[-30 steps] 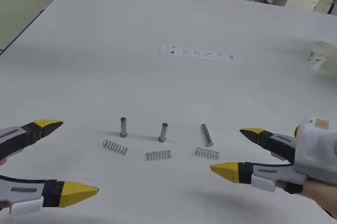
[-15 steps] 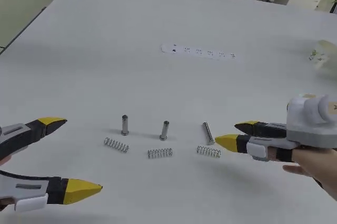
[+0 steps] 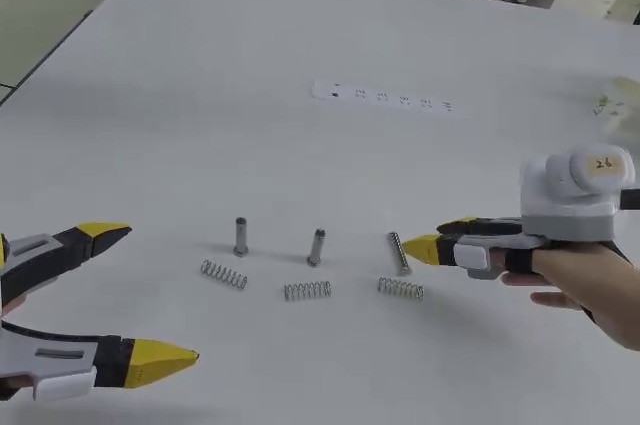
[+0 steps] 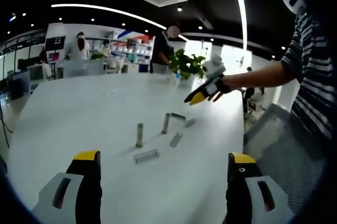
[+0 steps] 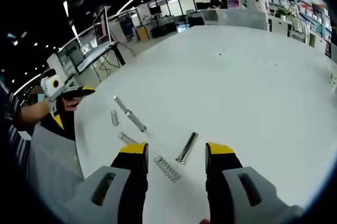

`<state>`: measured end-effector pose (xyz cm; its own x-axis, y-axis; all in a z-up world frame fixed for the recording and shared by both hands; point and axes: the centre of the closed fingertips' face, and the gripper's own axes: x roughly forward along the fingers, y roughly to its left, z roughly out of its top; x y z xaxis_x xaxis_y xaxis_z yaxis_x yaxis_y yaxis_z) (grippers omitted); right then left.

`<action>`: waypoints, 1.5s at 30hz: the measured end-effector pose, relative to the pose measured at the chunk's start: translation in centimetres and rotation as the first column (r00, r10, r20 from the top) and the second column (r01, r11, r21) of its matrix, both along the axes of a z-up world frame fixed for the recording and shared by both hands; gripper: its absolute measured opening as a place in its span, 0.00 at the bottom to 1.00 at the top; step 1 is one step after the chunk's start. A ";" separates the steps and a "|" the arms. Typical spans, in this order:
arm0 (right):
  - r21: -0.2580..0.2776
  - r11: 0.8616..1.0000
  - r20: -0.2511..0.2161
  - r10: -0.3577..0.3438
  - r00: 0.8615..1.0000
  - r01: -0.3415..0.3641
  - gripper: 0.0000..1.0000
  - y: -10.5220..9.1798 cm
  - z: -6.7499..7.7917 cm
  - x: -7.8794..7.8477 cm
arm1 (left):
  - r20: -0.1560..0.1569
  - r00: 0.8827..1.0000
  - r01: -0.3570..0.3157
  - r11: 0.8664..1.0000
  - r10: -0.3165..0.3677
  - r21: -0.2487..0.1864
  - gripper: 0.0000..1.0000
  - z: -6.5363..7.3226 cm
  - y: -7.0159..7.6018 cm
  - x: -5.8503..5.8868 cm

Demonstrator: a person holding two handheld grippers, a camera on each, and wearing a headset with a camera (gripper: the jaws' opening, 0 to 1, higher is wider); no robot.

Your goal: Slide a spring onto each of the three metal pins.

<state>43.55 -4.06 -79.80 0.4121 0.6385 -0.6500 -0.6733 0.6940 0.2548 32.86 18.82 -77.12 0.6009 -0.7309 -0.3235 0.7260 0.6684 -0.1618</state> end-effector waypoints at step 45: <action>-0.236 0.971 -0.109 -0.070 0.992 0.043 0.09 0.9 -6.1 3.6 | -0.017 1.000 0.002 1.000 -0.002 0.010 0.96 -0.6 0.2 -0.1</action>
<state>47.14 -3.16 -85.89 0.3564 0.4417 -0.8233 -0.6071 0.7793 0.1553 32.74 19.03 -77.73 0.5937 -0.7290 -0.3407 0.7245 0.6685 -0.1677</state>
